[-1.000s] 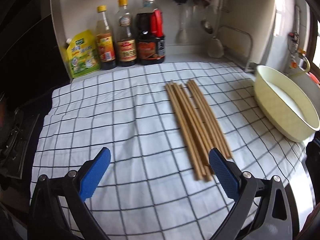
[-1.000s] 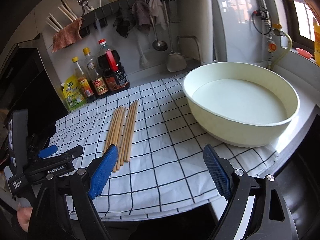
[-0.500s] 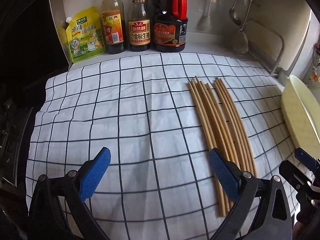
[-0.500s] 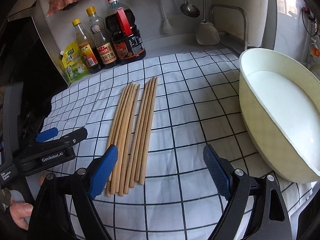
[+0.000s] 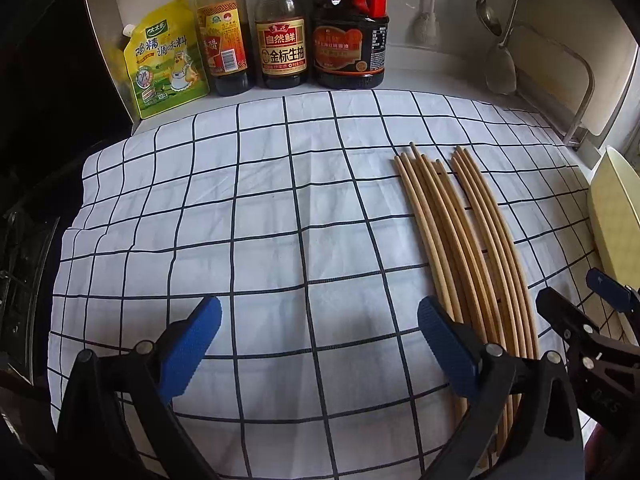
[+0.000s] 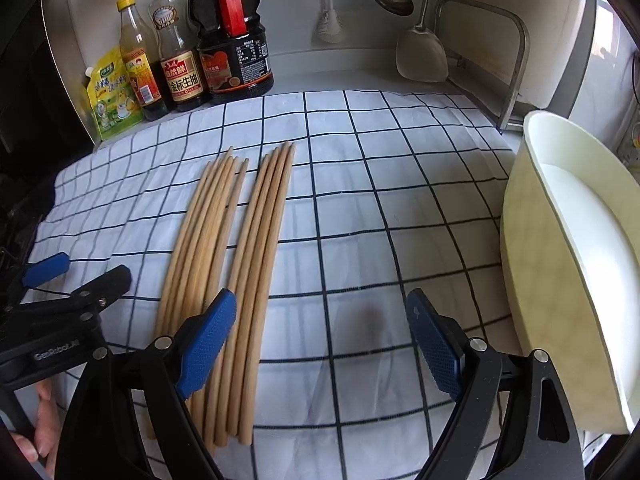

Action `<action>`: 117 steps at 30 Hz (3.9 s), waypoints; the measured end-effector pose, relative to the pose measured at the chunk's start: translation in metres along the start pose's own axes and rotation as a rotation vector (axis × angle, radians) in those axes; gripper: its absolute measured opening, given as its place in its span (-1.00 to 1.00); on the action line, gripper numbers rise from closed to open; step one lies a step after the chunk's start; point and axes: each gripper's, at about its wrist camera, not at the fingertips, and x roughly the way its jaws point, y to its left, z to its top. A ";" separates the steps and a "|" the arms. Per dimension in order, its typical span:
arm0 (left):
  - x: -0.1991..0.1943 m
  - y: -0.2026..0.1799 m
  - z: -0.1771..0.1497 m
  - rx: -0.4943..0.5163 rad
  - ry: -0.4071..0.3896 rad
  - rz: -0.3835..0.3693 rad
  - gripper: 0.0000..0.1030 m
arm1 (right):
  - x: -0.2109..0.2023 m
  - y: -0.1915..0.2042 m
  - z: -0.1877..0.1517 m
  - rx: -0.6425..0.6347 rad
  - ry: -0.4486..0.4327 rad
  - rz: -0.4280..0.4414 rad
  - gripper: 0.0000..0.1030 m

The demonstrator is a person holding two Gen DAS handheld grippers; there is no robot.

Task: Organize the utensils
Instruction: 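Move both tools down toward the wooden chopstick bundle, then close the right tool on one chopstick while the left tool grasps another, then lift the right tool's chopstick over the basin while the left tool carries its own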

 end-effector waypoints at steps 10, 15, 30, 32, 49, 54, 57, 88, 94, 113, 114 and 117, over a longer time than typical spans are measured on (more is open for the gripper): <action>0.008 -0.006 0.001 0.011 0.012 0.002 0.88 | 0.013 -0.001 0.002 -0.012 0.027 -0.021 0.61; 0.009 -0.008 0.000 0.016 0.016 -0.002 0.88 | 0.014 0.002 0.002 -0.030 0.027 -0.022 0.61; 0.012 -0.016 -0.001 0.032 0.026 -0.007 0.88 | 0.012 -0.003 -0.001 -0.058 0.045 -0.031 0.61; 0.014 -0.017 -0.001 0.033 0.025 -0.004 0.88 | 0.011 -0.007 -0.002 -0.047 0.047 -0.032 0.61; 0.019 -0.018 0.001 0.003 0.048 -0.065 0.90 | 0.011 -0.020 -0.004 -0.028 0.041 -0.017 0.61; 0.022 -0.017 -0.001 0.017 0.067 -0.025 0.89 | 0.011 -0.020 -0.004 -0.031 0.039 -0.017 0.61; 0.023 -0.017 0.001 0.020 0.067 -0.022 0.90 | 0.011 -0.018 -0.002 -0.035 0.039 -0.021 0.61; -0.022 -0.015 -0.005 0.014 0.013 -0.211 -0.86 | -0.021 0.007 0.000 -0.084 -0.057 0.121 -0.88; -0.055 -0.032 0.009 0.053 -0.043 -0.276 -0.86 | -0.067 -0.008 0.009 -0.068 -0.151 0.138 -0.88; -0.097 -0.248 0.064 0.370 -0.095 -0.581 -0.86 | -0.129 -0.218 -0.016 0.388 -0.309 -0.095 -0.88; -0.096 -0.261 0.065 0.389 -0.092 -0.585 -0.86 | -0.127 -0.225 -0.018 0.405 -0.306 -0.102 -0.88; -0.086 -0.293 0.066 0.432 -0.065 -0.597 -0.86 | -0.120 -0.239 -0.024 0.438 -0.285 -0.109 -0.88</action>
